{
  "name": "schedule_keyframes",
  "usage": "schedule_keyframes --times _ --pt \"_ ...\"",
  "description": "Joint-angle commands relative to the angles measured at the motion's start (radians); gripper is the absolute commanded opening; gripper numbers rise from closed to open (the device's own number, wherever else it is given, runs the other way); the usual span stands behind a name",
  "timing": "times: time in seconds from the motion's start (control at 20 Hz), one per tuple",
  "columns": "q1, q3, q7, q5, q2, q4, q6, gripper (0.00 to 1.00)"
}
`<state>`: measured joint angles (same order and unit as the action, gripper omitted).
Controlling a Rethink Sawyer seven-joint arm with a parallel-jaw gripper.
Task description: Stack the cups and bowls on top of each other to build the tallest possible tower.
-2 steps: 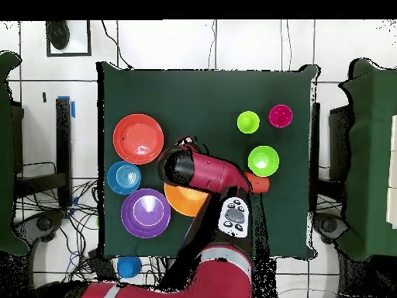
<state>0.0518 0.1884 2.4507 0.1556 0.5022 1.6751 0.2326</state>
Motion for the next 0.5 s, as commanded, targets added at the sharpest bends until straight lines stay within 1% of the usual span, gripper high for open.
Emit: schedule_keyframes --times 0.05,0.25,0.5 --pt "0.008 -0.111 0.114 0.032 -0.065 0.035 0.026 1.00" --pt "0.003 -0.113 0.131 0.042 -0.103 0.028 -0.009 1.00" --pt "-0.016 -0.098 0.140 0.058 -0.082 0.041 0.031 1.00"
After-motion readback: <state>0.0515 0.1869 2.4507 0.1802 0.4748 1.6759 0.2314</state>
